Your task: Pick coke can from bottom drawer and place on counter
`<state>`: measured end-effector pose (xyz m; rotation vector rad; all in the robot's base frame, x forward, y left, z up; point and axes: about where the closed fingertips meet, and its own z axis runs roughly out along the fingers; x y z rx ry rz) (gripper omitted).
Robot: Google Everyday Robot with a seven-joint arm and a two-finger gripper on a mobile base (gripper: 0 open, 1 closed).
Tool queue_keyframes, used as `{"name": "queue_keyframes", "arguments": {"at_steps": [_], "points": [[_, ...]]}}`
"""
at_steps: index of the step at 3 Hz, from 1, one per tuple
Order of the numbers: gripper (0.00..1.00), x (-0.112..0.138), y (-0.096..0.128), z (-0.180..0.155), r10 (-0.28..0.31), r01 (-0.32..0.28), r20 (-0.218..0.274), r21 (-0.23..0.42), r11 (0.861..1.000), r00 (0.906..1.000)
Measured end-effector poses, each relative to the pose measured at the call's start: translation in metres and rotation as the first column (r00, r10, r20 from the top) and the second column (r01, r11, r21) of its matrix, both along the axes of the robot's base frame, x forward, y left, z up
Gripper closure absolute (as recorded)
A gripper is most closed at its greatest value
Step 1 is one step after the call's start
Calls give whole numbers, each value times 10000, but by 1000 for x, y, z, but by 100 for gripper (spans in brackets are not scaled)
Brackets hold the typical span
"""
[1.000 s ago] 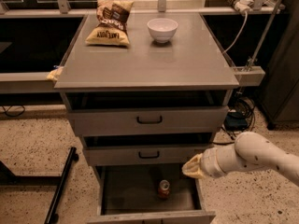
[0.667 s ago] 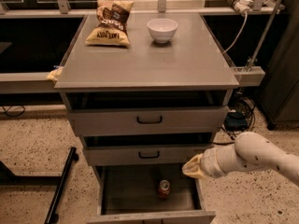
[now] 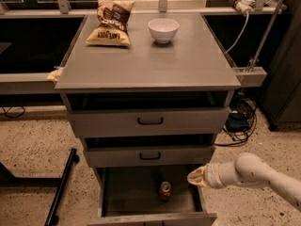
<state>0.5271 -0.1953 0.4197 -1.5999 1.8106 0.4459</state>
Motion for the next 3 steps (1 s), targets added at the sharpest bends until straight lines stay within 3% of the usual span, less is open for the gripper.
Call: {"name": "queue_keyframes", "arguments": {"at_steps": [1, 2, 3], "points": [[100, 20, -18, -73, -73, 76, -115, 292, 9995, 9999], [100, 31, -28, -108, -556, 566, -201, 527, 9970, 9982], [100, 31, -27, -108, -557, 567, -202, 527, 9970, 9982]]}}
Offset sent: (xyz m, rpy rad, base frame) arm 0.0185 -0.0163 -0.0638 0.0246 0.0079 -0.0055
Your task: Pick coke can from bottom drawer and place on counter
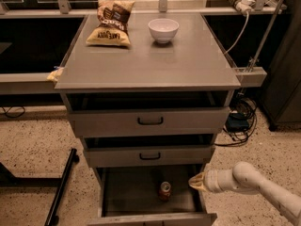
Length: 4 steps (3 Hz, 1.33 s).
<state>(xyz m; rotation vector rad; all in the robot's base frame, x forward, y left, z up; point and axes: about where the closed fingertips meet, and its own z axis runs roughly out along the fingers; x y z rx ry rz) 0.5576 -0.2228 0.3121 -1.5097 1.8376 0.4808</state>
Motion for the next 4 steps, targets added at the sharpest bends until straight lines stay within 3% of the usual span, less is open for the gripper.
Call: {"name": "queue_keyframes", "arguments": {"at_steps": [1, 2, 4], "points": [[100, 3, 14, -19, -4, 11, -207, 313, 9995, 9998], [82, 7, 32, -36, 104, -71, -451, 713, 9974, 9989], [34, 12, 60, -58, 309, -211, -705, 1352, 9906, 9970]]}}
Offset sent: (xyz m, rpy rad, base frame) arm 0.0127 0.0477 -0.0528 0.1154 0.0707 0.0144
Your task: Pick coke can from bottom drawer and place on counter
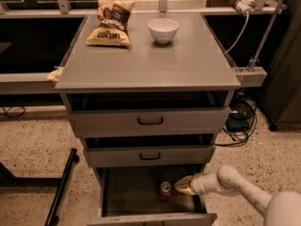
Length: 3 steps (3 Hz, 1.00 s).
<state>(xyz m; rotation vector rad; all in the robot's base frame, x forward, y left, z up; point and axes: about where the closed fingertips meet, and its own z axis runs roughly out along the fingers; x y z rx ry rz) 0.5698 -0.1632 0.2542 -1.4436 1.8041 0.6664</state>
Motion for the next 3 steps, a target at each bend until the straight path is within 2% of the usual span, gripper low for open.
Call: {"name": "queue_keyframes", "arguments": {"at_steps": [1, 3], "points": [[17, 2, 8, -7, -7, 7, 7, 196, 9998, 10000], [15, 14, 30, -24, 90, -106, 256, 616, 9980, 9996]]}}
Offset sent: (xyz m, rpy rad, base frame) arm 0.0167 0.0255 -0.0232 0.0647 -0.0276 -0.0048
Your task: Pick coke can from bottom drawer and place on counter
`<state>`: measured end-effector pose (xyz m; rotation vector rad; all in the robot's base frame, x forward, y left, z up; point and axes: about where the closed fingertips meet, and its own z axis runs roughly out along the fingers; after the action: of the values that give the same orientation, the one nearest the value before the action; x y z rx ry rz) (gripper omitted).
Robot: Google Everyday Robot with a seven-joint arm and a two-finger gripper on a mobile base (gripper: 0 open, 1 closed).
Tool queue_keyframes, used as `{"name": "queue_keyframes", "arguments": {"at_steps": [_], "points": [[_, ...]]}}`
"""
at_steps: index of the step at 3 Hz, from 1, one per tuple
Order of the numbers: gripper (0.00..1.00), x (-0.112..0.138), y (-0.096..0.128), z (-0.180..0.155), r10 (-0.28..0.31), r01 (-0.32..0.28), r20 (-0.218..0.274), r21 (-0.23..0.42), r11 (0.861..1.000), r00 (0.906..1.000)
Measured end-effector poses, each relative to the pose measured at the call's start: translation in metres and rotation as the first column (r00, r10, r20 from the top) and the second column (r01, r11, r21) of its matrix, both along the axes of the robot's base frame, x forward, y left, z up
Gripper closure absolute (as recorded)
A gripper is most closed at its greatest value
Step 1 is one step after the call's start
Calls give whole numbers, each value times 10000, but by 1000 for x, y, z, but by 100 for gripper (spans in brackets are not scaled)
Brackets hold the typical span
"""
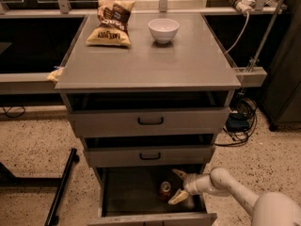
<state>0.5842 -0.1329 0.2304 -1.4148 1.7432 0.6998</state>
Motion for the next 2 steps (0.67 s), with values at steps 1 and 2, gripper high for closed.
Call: {"name": "queue_keyframes", "arguments": {"at_steps": [1, 2], "points": [[20, 5, 13, -12, 151, -154, 256, 143, 9998, 9996], [22, 8, 26, -25, 353, -361, 502, 139, 9993, 9981]]}}
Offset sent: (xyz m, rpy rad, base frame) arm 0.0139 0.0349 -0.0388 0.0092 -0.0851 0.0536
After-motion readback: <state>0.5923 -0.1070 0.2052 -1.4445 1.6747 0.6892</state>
